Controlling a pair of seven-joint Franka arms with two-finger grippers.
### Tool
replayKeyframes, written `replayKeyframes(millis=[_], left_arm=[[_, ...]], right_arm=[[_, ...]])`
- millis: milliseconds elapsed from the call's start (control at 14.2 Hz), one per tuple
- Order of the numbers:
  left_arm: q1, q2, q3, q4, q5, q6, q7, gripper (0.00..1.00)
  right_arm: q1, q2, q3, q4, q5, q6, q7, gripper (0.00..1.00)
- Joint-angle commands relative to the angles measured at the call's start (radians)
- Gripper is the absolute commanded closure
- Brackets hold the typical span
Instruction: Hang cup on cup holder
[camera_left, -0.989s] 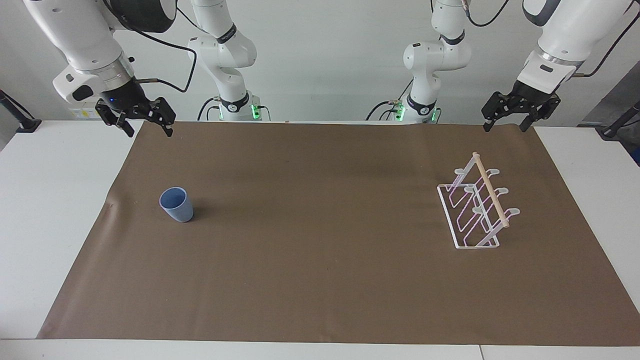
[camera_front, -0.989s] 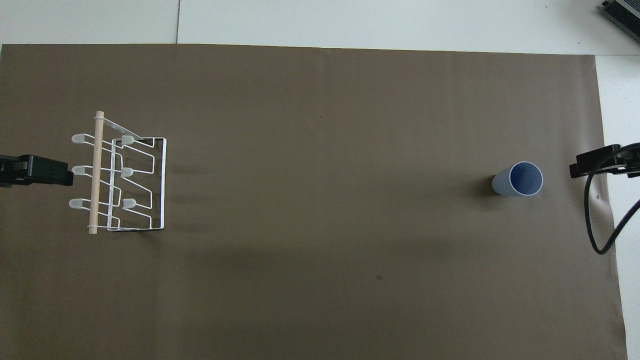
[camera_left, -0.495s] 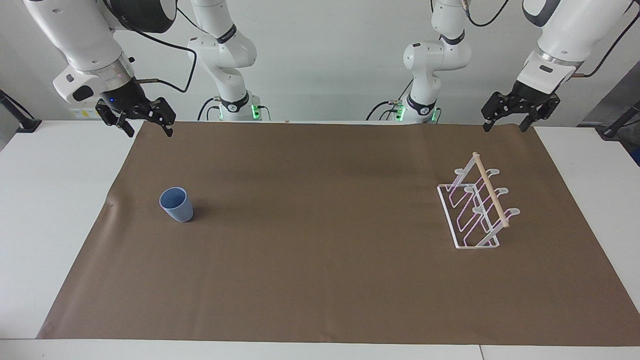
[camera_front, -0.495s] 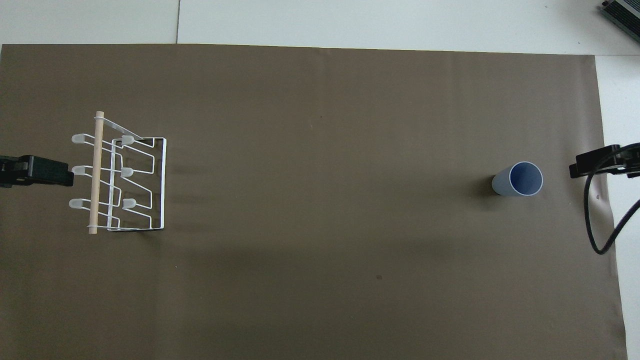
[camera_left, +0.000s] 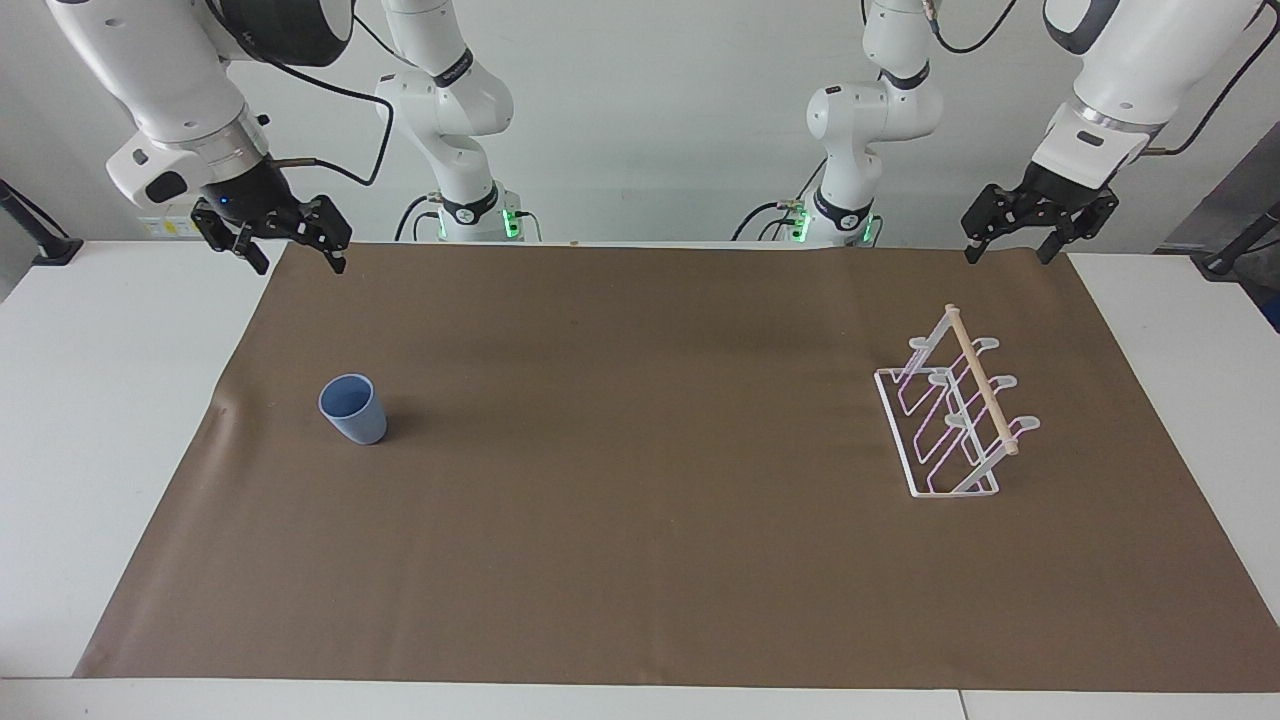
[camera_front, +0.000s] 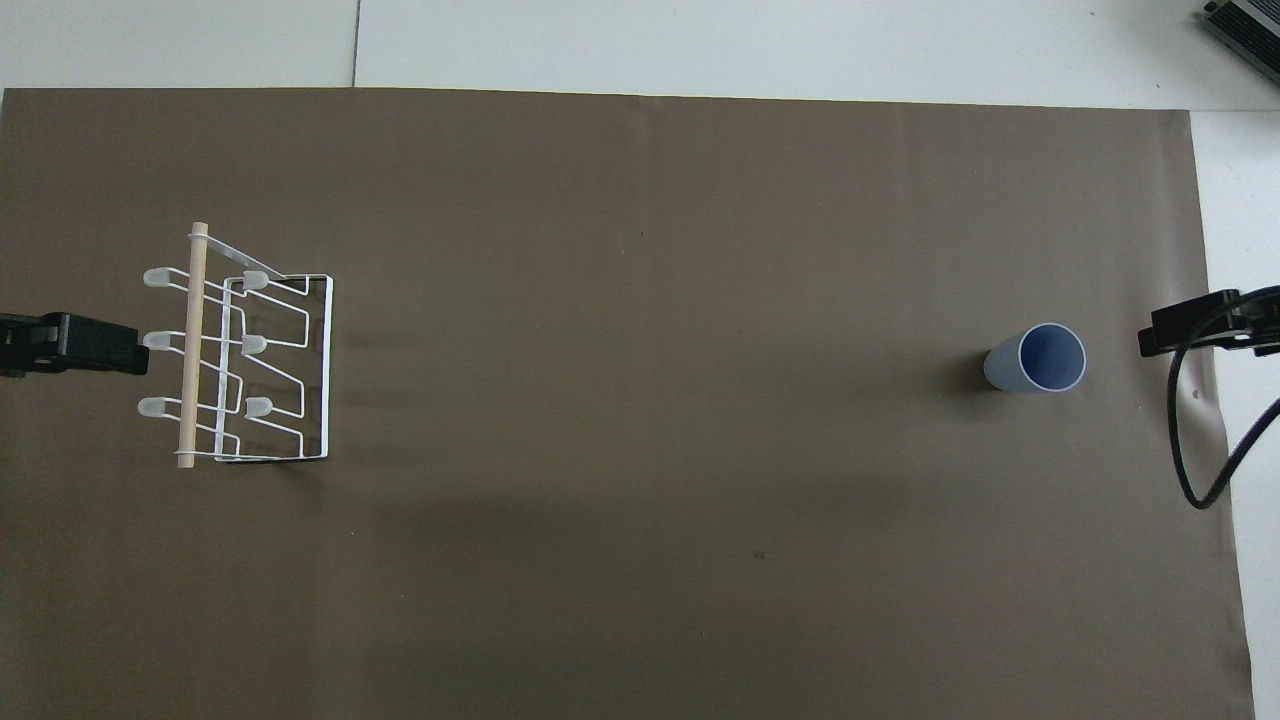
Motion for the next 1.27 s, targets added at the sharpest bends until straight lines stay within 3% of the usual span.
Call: replayKeyframes(millis=[0,353,1060,1201], left_arm=[[-0.005,-0.032,0.000,-0.040,0.007,0.011,-0.009,0.00],[-0.007,-0.038,0.002,-0.050,0.007,0.016,-0.009,0.00],[-0.007,-0.043,0.000,-0.059,0.006,0.019,-0.011,0.00],[-0.007,-0.044,0.000,-0.065,0.007,0.019,-0.011,0.00]], right_arm=[[-0.015,-0.014,0.004,-0.013,0.013,-0.007,-0.006,0.00],[-0.015,-0.021,0.004,-0.047,0.013,0.056,-0.006,0.00],[-0.022,-0.024,0.003,-0.054,0.013,0.062,-0.006,0.00],[-0.024,-0.034,0.003,-0.085,0.015,0.124,-0.006,0.00]])
